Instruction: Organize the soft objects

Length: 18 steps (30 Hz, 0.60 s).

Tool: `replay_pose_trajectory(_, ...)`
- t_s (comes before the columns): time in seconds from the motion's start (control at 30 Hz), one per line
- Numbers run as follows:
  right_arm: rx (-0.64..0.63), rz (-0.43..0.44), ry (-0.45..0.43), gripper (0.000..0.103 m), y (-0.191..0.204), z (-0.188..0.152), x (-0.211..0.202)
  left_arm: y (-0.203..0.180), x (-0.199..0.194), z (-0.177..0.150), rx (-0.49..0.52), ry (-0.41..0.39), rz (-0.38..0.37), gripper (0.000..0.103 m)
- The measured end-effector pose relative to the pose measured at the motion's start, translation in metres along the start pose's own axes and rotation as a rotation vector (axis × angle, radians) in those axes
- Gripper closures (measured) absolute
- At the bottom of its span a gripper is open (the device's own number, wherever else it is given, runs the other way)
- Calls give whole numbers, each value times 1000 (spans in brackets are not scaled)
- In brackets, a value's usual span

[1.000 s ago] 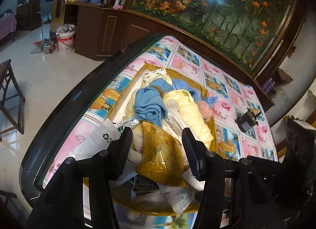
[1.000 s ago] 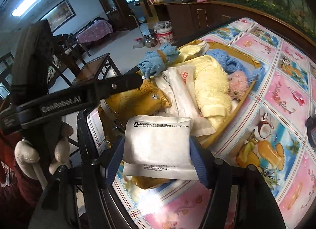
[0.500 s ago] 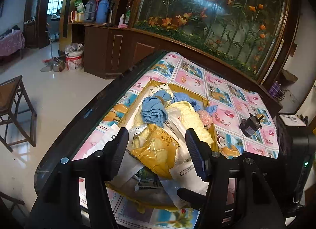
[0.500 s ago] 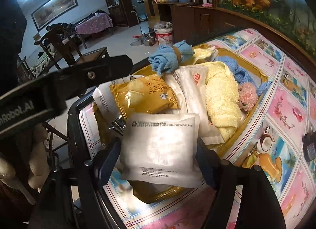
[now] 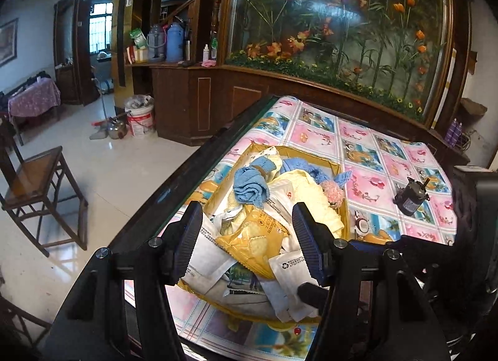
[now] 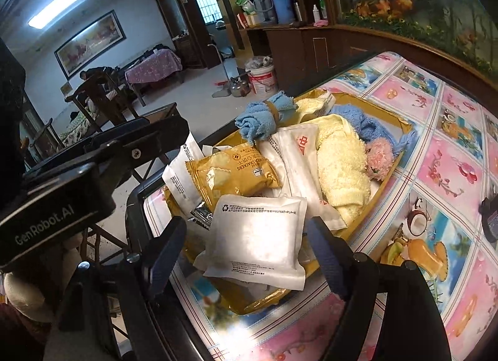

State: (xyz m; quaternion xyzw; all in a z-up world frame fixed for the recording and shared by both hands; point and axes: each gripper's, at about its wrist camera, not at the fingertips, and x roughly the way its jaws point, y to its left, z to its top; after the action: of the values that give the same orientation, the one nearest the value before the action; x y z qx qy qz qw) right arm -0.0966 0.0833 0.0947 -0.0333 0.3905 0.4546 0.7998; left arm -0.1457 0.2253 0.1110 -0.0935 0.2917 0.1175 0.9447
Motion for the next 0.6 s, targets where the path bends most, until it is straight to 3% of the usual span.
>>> replay_pose_trajectory(0.27, 27, -37, -86, 23, -9, -7, -30, -9, -10, -4, 28, -43, 142, 42)
replay_pose_trajectory(0.37, 29, -53, -83, 23, -10, -12, -31, -10, -10, -5, 20, -43, 158, 33)
replay_pose_trajectory(0.6, 29, -55, -62, 23, -8, -17, -25, -6, -8, -7, 4, -32, 179, 32)
